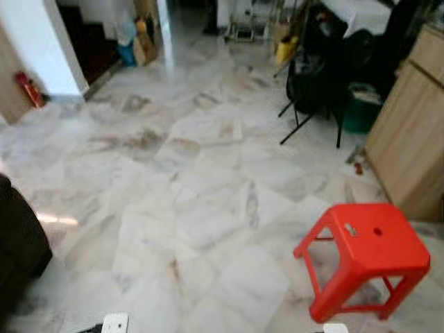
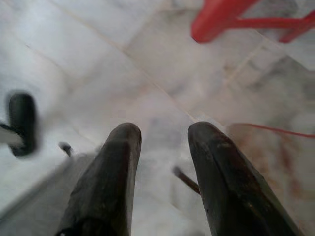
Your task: Hang keys on a hook
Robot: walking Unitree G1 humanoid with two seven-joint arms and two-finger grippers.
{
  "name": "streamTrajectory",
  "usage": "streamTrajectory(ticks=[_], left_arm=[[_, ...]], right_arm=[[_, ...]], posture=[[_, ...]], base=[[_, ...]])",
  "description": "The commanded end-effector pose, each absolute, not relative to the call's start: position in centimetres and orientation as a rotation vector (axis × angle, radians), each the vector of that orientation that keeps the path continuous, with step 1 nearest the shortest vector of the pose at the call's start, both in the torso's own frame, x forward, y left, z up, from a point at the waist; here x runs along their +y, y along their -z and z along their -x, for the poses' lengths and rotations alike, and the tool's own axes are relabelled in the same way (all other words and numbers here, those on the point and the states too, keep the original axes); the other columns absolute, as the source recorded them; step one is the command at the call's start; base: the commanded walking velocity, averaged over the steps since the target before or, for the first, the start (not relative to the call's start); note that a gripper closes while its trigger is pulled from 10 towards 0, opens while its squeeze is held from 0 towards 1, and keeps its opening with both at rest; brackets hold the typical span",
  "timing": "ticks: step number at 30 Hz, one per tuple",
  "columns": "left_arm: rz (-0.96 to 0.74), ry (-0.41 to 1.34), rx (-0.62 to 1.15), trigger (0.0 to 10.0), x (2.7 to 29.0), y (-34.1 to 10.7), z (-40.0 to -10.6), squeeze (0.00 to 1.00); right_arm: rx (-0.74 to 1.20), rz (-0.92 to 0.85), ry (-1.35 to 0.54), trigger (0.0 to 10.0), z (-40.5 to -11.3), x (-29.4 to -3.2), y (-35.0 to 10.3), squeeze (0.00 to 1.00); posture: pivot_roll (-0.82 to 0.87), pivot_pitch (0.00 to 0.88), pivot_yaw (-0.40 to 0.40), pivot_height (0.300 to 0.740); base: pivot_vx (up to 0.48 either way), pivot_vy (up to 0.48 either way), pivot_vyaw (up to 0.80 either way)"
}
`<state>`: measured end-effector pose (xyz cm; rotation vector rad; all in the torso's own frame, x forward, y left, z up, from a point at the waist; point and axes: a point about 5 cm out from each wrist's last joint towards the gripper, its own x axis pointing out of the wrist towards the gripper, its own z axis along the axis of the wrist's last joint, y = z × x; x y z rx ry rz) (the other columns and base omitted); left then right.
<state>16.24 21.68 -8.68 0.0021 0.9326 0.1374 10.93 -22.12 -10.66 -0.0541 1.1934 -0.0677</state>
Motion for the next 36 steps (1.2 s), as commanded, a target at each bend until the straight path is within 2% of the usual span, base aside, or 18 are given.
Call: streamTrajectory(ticks=[1,12,36], left_arm=[[-0.027,-0.151,0.963,10.0,22.51,8.87,-15.44,0.0],[-0.017,-0.168,0.959,10.0,22.49,8.84,-15.54,0.0],[-0.014,-0.179,0.951,10.0,22.57,8.75,-15.71,0.0]], right_arm=[[1.15,0.054,0.048,10.0,-12.43,-21.48,10.34,0.0],[1.138,0.081,0.004,10.0,-12.76,-21.45,10.21,0.0],[1.132,0.076,0.0,10.0,-12.93,-21.39,10.16,0.0]], posture=[[0.15,0.0,-0.032,0.74],[0.16,0.0,-0.042,0.74],[0.16,0.0,-0.044,0.74]], base=[[0.311,0.0,0.0],[0.258,0.0,0.0],[0.313,0.0,0.77]])
